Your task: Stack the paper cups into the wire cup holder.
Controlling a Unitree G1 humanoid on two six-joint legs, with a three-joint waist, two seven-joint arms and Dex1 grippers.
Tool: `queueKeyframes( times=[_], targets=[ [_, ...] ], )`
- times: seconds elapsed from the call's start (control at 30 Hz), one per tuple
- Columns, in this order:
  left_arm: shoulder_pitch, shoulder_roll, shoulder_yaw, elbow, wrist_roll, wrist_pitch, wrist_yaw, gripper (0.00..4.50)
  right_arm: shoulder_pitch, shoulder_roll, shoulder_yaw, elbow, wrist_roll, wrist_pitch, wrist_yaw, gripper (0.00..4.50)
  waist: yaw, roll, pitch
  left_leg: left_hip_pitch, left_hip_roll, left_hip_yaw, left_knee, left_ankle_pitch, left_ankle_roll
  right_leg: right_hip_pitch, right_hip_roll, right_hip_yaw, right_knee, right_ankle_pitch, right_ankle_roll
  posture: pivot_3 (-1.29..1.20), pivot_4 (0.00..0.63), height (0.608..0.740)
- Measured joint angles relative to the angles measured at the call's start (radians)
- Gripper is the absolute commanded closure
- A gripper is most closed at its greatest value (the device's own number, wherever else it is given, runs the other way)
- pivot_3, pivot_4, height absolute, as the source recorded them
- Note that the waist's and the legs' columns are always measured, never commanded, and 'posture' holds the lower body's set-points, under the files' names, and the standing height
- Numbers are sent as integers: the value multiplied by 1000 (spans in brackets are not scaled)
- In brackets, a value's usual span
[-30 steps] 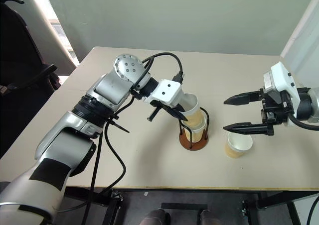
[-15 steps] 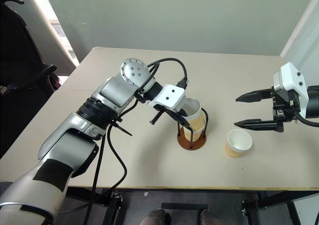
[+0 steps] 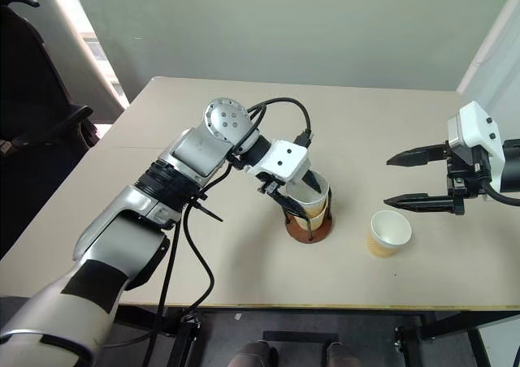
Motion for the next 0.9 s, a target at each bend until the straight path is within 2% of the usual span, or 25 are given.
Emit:
queueKeyframes(
  times=[0.07,0.4,0.53,0.7,0.83,0.9],
  targets=[
    [-21,-6,27,12,0,15,4,38,-4,-2,3,1,-2,0,0,740,0,0,0,0,0,0,0,0,0,0,0,0,0,0,0,0,150,740],
    [-42,-16,112,83,36,37,48,38,-20,-2,30,17,-27,3,-10,740,0,0,0,0,0,0,0,0,1,0,0,0,-1,0,1,0,150,740],
    [-64,-2,239,119,-34,168,71,38,27,-20,37,-63,-51,68,-75,740,0,0,0,0,0,0,-1,0,1,0,0,0,-1,0,1,0,150,740],
    [-78,100,365,91,-143,350,22,38,85,-26,39,-160,-57,153,-156,740,-3,0,0,1,0,1,-2,0,1,0,0,1,-1,-1,1,0,150,740],
    [10,240,379,-54,-211,422,-6,38,164,-63,39,-254,-54,220,-181,740,-5,1,0,2,0,2,-3,0,0,0,0,2,-1,-2,2,0,150,740],
    [63,278,376,-83,-229,426,-7,38,179,-70,45,-279,-52,235,-181,740,-2,1,0,2,0,2,-2,0,0,0,0,2,0,-3,2,0,150,740]
  ],
)
